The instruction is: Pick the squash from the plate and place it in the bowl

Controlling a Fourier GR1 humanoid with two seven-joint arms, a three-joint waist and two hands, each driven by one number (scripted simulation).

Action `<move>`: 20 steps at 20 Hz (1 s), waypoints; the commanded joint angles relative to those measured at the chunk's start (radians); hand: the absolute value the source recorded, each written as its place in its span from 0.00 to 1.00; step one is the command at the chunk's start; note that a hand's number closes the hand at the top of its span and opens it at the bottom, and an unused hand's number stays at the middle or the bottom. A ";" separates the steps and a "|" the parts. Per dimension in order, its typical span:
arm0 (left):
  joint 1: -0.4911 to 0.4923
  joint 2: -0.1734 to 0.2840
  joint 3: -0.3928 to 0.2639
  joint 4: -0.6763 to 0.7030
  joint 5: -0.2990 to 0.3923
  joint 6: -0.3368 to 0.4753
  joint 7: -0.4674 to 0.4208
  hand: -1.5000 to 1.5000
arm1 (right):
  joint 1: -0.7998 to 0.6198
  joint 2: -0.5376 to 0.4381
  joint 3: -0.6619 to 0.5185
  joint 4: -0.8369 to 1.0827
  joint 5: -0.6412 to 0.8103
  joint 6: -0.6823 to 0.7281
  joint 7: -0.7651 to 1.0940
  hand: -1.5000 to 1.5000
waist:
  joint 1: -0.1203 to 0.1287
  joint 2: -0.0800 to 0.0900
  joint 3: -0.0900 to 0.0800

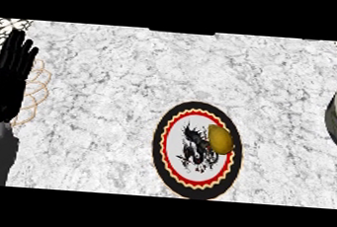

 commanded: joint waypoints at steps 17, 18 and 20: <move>0.010 0.016 0.012 -0.048 0.010 -0.013 0.042 0.50 | -0.009 -0.226 -0.417 0.350 -0.308 -0.067 -0.196 0.00 | 0.004 0.005 0.004; 0.001 -0.001 0.020 0.020 0.001 -0.013 -0.035 0.50 | -0.002 -0.268 -0.425 0.367 -0.319 -0.005 -0.188 0.00 | -0.006 0.009 0.003; 0.002 0.015 0.012 -0.044 0.011 -0.015 0.040 0.50 | 0.028 -0.288 -0.448 0.397 -0.334 0.017 -0.239 0.00 | 0.012 0.011 0.007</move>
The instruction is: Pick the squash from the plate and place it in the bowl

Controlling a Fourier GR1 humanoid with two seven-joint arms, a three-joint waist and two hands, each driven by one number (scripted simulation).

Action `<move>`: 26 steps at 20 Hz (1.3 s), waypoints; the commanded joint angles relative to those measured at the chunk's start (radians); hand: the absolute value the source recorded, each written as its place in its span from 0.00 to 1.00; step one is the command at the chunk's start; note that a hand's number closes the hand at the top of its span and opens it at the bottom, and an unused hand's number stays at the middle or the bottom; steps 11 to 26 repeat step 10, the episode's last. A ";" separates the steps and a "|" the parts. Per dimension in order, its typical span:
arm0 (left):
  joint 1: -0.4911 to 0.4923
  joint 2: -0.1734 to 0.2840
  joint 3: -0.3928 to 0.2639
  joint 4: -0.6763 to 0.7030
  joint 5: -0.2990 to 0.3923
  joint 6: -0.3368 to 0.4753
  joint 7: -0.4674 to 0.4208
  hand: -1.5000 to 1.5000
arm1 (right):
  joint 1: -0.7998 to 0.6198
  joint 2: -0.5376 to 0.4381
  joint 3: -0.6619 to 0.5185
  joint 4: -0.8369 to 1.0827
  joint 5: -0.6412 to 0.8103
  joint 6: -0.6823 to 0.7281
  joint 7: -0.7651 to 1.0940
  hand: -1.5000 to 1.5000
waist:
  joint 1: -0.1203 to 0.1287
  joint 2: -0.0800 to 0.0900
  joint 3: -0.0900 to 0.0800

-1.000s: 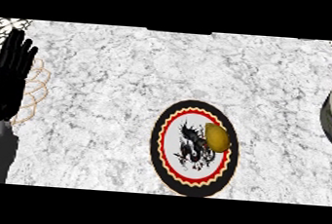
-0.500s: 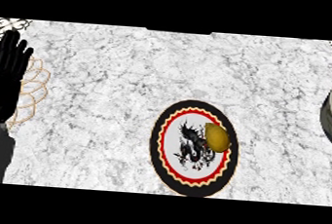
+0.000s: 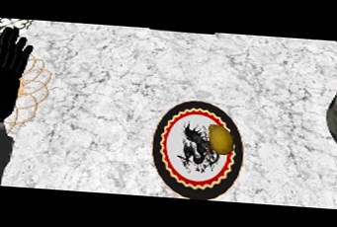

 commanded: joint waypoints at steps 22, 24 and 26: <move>0.001 0.017 0.028 0.021 0.007 -0.009 -0.020 0.50 | 0.190 -0.172 -0.114 0.130 -0.087 0.243 -0.156 0.00 | -0.012 0.007 0.008; 0.001 0.017 0.028 0.021 0.007 -0.009 -0.020 0.50 | 0.190 -0.172 -0.114 0.130 -0.087 0.243 -0.156 0.00 | -0.012 0.007 0.008; 0.001 0.017 0.028 0.021 0.007 -0.009 -0.020 0.50 | 0.190 -0.172 -0.114 0.130 -0.087 0.243 -0.156 0.00 | -0.012 0.007 0.008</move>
